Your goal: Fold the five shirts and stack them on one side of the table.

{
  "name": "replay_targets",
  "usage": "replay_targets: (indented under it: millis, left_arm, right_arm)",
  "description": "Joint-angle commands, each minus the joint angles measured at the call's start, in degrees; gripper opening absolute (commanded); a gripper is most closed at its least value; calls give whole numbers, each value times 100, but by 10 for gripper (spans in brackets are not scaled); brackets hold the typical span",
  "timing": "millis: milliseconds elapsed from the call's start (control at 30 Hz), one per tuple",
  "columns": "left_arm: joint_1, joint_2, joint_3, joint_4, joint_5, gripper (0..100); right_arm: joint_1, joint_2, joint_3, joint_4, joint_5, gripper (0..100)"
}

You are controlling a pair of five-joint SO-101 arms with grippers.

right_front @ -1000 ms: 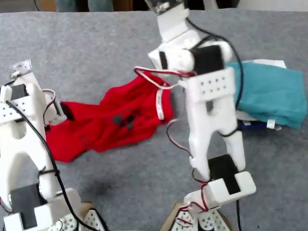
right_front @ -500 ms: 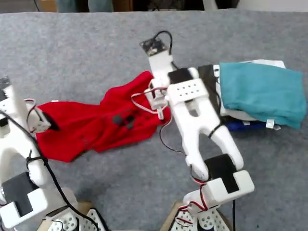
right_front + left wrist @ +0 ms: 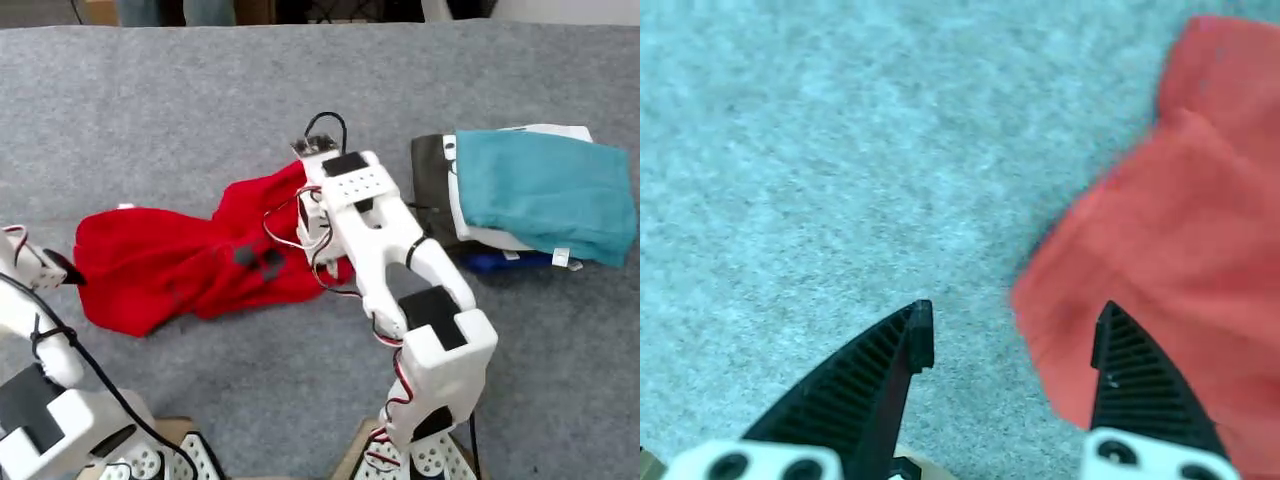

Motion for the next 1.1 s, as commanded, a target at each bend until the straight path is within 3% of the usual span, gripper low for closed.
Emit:
replay_targets:
  millis: [0, 167, 333, 500, 667, 733, 800, 1067]
  left_arm:
    - [-145, -26, -75, -62, -53, 272]
    - [-171, -26, -75, -26, -378, 272]
    - [-171, -26, -75, -26, -475, 272]
    - [-136, -26, -84, -26, -457, 272]
    - [119, -26, -259, 35, -413, 272]
    - [462, -26, -549, 220, -114, 272]
    - [892, -18, -954, 360, 308, 272]
    - [2422, 1187, -2633, 677, 1864, 267]
  right_arm:
    - [149, -462, -251, 1301, 396, 15]
    - [668, -1015, 593, 1662, 1143, 15]
    - [668, -1763, 2229, 1662, 2611, 15]
    - [791, -2738, 2510, 1662, 3499, 20]
    - [818, -3389, 2536, 1662, 3859, 230]
    - [826, -3547, 2536, 1662, 4141, 306]
    - [826, -3705, 2536, 1662, 4343, 317]
    - [985, -4303, 2484, 1653, 4633, 178]
